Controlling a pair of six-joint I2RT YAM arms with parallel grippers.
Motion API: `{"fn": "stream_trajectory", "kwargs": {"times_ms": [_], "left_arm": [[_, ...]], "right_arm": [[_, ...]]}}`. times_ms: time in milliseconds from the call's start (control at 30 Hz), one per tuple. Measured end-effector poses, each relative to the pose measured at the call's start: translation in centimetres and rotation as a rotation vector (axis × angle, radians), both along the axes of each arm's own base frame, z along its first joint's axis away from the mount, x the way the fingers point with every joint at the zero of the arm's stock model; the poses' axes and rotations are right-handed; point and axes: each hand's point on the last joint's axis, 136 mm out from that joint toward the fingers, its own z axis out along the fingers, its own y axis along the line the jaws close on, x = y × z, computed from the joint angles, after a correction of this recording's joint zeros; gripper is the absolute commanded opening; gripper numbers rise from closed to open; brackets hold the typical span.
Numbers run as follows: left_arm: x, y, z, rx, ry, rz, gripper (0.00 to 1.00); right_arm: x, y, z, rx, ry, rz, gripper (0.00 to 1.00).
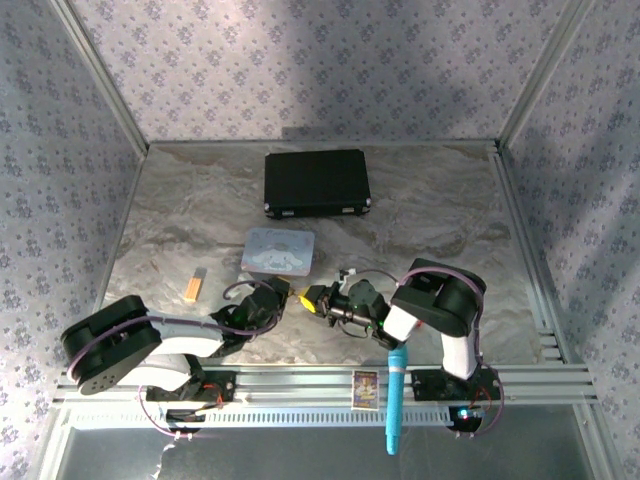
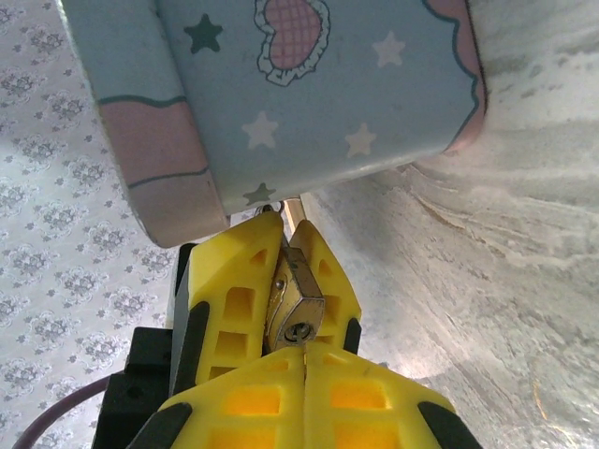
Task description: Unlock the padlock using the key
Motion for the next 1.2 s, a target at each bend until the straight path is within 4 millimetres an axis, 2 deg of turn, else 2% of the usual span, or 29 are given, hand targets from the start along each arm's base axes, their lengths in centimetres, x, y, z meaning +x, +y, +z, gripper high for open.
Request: {"fn": "stream_trajectory", "kwargs": {"times_ms": [267, 600, 767, 833, 933, 1067, 1200], "left_arm": [[0.6, -0.2, 0.0, -0.02, -0.044, 0.011, 0.0], [1.4, -2.4, -0.2, -0.087, -0.082, -0.005, 0.0], [1.8, -2.6, -0.1, -0.089, -0.086, 0.01, 0.0], [1.8, -2.7, -0.1, -0.087, -0.081, 0.011, 0.0], [1.8, -2.9, -0.1, -0.094, -0.075, 0.009, 0.0], [1.7, -3.0, 0.0, -0.1, -0.063, 0.008, 0.0], [1.7, -3.9, 0.9, -0.121, -0.054, -0.009, 0.0]], "right_arm": [[0.4, 0.1, 0.1, 0.007, 0.006, -0.008, 0.0], [1.0, -0.1, -0.3, 0.002, 0.011, -0.008, 0.0], [1.7, -0.5, -0.3, 0.004, -0.009, 0.016, 0.0], [1.8, -0.7, -0.3, 0.001, -0.016, 0.028, 0.07], [1.9, -0.9, -0.4, -0.006, -0.027, 0.045, 0.28], [1.6, -1.5, -1.6, -0.072, -0.038, 0.067, 0.5], [1.6, -2.8, -1.4, -0.154, -0.066, 0.068, 0.58]]}}
